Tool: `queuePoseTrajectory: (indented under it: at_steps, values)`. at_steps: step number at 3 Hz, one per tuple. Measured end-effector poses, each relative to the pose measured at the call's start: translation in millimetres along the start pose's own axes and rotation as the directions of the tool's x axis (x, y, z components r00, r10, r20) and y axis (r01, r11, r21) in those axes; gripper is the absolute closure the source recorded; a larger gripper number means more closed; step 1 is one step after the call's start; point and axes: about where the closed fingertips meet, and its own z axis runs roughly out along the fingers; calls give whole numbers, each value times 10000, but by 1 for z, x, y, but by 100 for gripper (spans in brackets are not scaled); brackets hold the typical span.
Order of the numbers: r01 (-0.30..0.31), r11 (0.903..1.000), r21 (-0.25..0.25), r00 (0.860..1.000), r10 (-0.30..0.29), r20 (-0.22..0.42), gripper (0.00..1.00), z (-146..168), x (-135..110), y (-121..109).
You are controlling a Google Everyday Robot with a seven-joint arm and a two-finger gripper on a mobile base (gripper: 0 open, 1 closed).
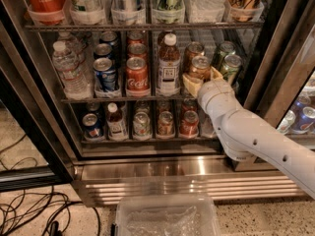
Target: Pick orange can from middle shelf of fridge
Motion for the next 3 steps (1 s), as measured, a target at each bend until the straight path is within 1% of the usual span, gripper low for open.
queuePoseTrajectory:
  at_steps: [1, 2, 3]
  values:
    - [-224, 9996, -170, 9997, 225, 101, 100, 0, -13, -1]
    - [-585, 9977, -337, 9972, 600, 453, 100, -2, -39, -8]
    - [-667, 9965, -497, 9960, 694, 554, 100, -11, -57, -15]
